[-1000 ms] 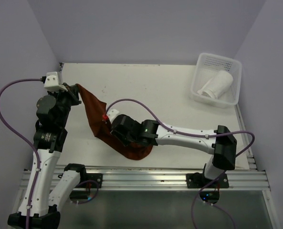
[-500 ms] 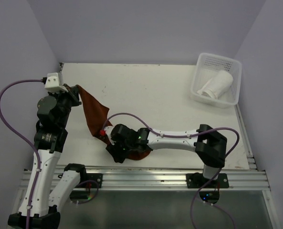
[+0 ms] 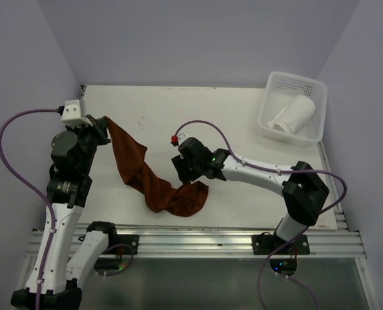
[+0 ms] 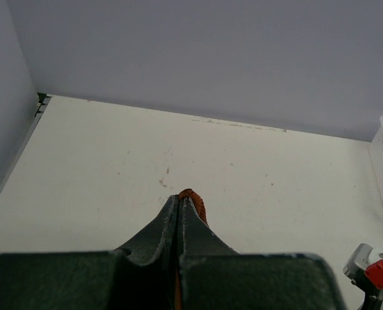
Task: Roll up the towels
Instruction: Flatten the towel
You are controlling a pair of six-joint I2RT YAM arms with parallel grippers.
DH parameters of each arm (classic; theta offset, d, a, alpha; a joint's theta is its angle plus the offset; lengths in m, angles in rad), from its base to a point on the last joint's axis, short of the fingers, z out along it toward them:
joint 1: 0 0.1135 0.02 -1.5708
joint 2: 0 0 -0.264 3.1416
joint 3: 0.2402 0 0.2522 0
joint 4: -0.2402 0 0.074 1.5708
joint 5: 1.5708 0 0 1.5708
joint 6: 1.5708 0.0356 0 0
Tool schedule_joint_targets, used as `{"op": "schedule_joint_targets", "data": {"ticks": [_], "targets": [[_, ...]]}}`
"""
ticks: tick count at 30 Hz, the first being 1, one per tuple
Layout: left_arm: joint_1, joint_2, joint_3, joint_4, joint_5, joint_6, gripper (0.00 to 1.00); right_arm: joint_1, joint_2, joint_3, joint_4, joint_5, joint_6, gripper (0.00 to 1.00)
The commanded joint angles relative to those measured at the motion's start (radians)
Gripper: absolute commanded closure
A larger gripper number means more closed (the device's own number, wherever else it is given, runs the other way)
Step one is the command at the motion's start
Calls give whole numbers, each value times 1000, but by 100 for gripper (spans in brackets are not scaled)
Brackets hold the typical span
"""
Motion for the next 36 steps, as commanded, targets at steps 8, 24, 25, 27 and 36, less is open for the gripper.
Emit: {"op": "schedule_joint_targets", "data": {"ticks": [8,24,25,27,36], "targets": [[-3,-4,-19,60,3,11,100,-7,8,-106,7,-113,115,55],[-1,-7,-54,63,-5,6,100,-5,-400,-329,73,-91,30,100],[-3,-4,-55,62,-1,3,100,-5,-419,-337,68,-67,18,100],[-3,-2,-57,65,10,3,100,-5,-443,-340,26,-12,-10,100],[-1,30,-72,72,110,-15,100,-7,-523,-317,-241,290,11,100]]}}
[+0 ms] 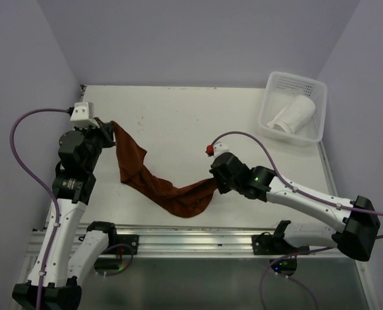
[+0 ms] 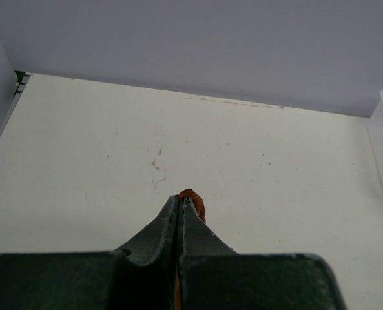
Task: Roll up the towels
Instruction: Flatten the towel
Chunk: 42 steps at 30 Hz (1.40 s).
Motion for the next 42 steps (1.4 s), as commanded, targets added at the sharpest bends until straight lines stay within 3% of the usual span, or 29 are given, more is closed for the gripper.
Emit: {"op": "schedule_joint_targets", "data": {"ticks": [1,8,14,18,24,32,34,37,39,42], "targets": [[-3,20,-28,61,75,-25,100,-1,-33,-2,-99,143,3,100],[-1,62,-111,78,158,-50,100,-15,53,-134,81,-3,89,98],[-1,72,-136,70,164,-27,100,-61,124,-120,156,-79,106,65],[-3,71,-139,61,173,-17,100,-116,130,-119,178,-115,131,51],[-1,65,-145,55,186,-11,100,-180,142,-143,191,-122,164,48],[-1,65,-146,53,193,-10,100,-209,121,-211,325,-233,157,53],[-1,60,-148,53,193,-8,100,-213,148,-209,331,-233,155,59],[-1,57,-149,52,190,-7,100,-217,168,-201,333,-227,152,79],[-1,56,-148,49,184,-4,100,-217,152,-195,328,-222,151,98],[-1,57,-145,52,177,-1,100,-216,84,-156,268,-195,118,100]]}}
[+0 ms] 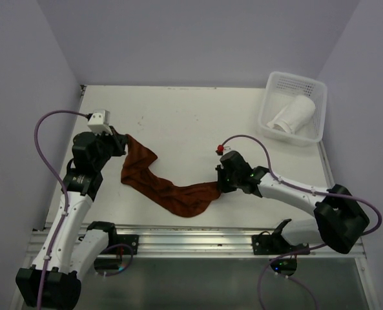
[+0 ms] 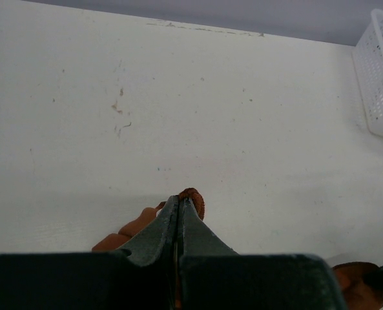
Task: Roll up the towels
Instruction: Flatten the towel
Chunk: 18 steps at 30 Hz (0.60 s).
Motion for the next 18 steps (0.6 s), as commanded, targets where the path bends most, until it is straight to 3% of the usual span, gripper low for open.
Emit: {"op": "schedule_joint_targets", "data": {"ticks": [1,10,15,18], "targets": [[-1,-9,-4,21,0,24,100,-3,-102,76,-81,38,-55,100],[-1,39,106,-2,-63,57,100,-38,-214,403,-442,311,-219,100],[-1,38,230,-2,-130,63,100,-159,-216,560,-493,328,-272,100],[-1,-28,264,80,-202,94,100,-226,-219,658,-516,322,-295,100]]}}
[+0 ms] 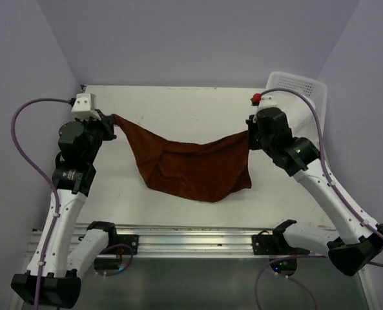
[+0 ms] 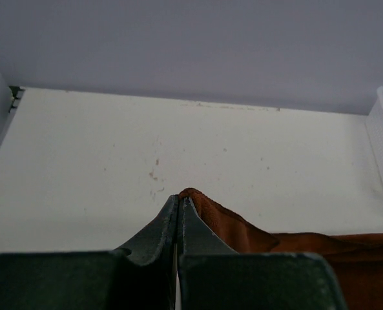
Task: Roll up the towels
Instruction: Flatten the towel
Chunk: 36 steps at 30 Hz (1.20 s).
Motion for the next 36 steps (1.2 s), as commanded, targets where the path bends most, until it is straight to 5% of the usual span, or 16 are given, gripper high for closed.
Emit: {"op": "schedule_joint_targets", "data": {"ticks": [1,7,15,18,21,26,29,32,36], "targets": [[-1,-89,90,118,-102,59,100,-65,-7,161,-87,44,-71,100],[-3,-221,21,294,-125,141,100,-78,-65,247,-96,97,-80,100],[-4,-187,-190,258,431,473,100,-79,-96,164,-74,8,-48,100],[-30,-182,-230,242,509,574,100,-78,-99,146,-67,-23,-42,100],[-81,-161,-233,170,527,671,87,-79,-97,129,-62,-37,-42,100],[-207,-81,-203,52,661,760,82,-79,-97,94,-39,-51,-41,100],[-285,-51,-215,-9,770,803,66,-84,-96,75,-35,-54,-42,100],[-345,-25,-218,-23,711,790,58,-90,-102,54,-25,-57,-41,100],[-353,23,-215,76,485,541,45,-91,-104,34,-19,-66,-39,100]]}}
